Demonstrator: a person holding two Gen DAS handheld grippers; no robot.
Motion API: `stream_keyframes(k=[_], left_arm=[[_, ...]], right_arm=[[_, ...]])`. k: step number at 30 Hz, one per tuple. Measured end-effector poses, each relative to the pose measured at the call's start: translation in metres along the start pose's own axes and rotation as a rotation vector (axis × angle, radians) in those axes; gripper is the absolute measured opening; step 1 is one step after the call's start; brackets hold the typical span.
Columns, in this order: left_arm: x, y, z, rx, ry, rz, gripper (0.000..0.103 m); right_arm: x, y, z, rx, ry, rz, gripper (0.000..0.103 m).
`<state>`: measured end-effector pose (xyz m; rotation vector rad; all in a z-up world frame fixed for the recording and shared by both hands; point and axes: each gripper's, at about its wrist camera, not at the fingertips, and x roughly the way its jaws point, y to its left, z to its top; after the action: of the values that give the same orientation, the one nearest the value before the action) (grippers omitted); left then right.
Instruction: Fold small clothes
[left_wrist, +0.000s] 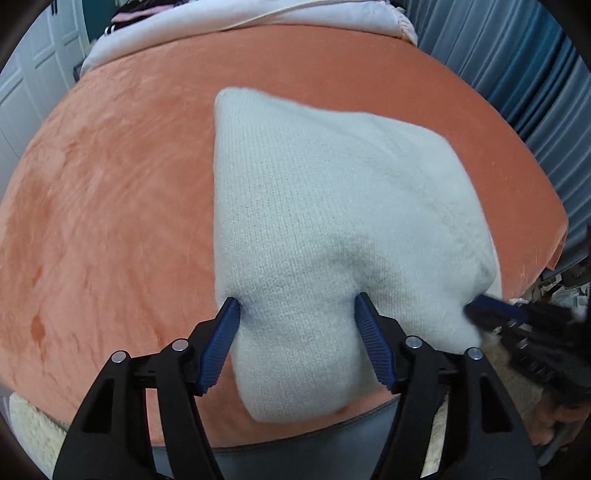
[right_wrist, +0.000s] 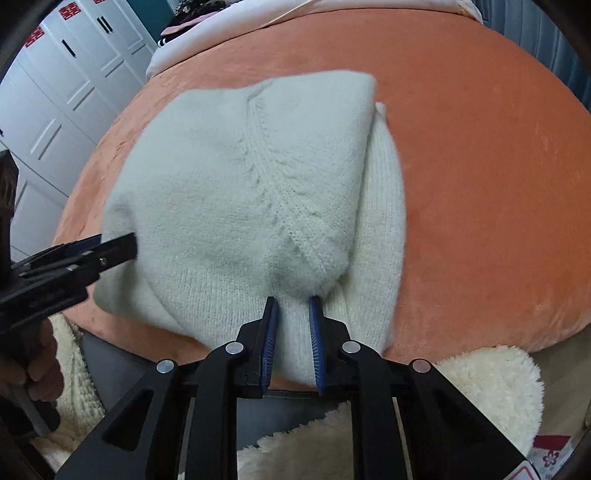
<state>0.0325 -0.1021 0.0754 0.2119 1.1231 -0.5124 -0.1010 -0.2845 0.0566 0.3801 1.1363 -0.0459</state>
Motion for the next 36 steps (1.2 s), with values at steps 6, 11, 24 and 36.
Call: stream_keyframes(k=[6,11,24,36], left_arm=[[0.004,0.007,0.001,-0.045,0.017,-0.012,0.069],[-0.012,0.006,0.003,-0.07,0.006,-0.033,0.064],[-0.002,-0.008,0.01,-0.018,0.002,0.022,0.07],[-0.013,0.016,-0.007,-0.105,0.058,0.007,0.071]], right_arm=[[-0.016,-0.019,0.049,0.112,-0.132,0.061,0.053],[0.024,-0.021,0.079,0.135,-0.055,0.094,0.011],[0.005,-0.045,0.077,0.214,-0.132,0.031,0.015],[0.043,0.037,0.031,-0.121,0.067,-0.009,0.011]])
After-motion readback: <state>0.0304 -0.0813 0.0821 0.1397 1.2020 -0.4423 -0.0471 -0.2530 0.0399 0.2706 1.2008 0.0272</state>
